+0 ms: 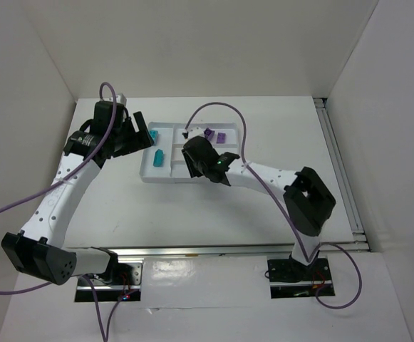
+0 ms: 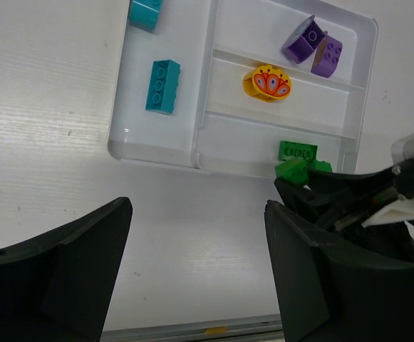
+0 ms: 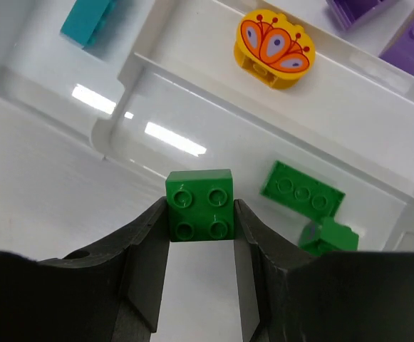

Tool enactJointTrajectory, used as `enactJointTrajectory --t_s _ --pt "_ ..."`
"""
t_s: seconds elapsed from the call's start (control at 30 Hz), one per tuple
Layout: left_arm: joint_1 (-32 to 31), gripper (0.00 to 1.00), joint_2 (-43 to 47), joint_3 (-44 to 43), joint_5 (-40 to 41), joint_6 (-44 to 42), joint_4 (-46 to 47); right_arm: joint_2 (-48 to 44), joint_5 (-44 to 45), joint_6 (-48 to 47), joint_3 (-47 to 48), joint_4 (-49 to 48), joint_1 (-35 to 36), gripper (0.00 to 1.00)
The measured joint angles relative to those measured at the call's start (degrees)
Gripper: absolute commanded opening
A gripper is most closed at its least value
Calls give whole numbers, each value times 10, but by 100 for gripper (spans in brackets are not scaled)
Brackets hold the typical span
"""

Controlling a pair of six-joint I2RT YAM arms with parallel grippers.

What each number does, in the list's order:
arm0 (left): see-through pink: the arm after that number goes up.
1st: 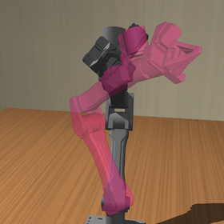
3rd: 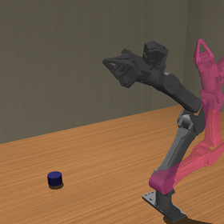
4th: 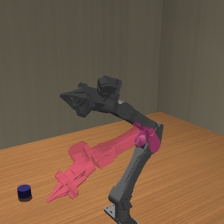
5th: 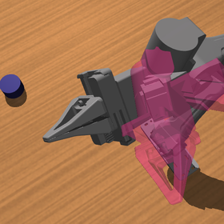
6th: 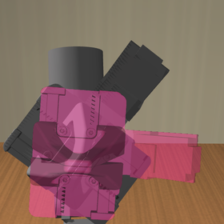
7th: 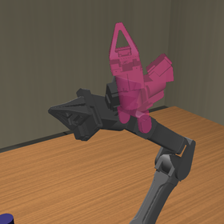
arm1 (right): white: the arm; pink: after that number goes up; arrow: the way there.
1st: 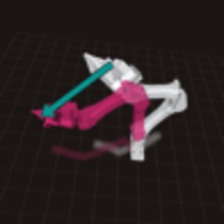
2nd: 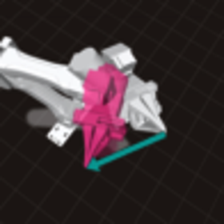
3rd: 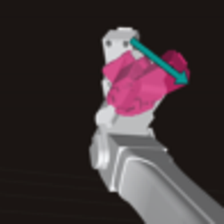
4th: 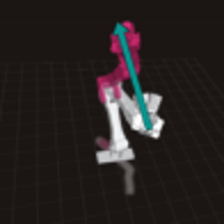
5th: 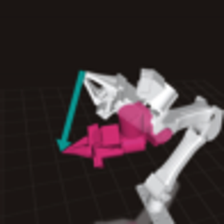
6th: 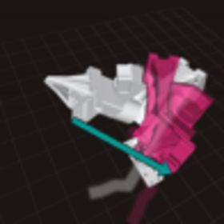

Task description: Sort the legos into containers by color

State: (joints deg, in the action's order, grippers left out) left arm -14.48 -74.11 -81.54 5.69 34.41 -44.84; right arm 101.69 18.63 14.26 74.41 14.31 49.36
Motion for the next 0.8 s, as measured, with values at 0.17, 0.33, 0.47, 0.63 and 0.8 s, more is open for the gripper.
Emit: enactJointTrajectory --t_s 0.17,0.33,0.47,0.63,0.8 --pt "0 87 0 0 0 0 0 65 0 2 37 0 -15 34" --pt "0 87 2 0 0 0 0 85 -6 13 37 3 -33 65" --pt "0 87 2 0 0 0 0 85 -10 17 42 3 -41 98" --pt "0 87 4 0 0 -1 0 83 7 26 55 9 -41 100" --pt "0 87 12 0 4 -3 -1 9 129 71 49 59 -42 100"
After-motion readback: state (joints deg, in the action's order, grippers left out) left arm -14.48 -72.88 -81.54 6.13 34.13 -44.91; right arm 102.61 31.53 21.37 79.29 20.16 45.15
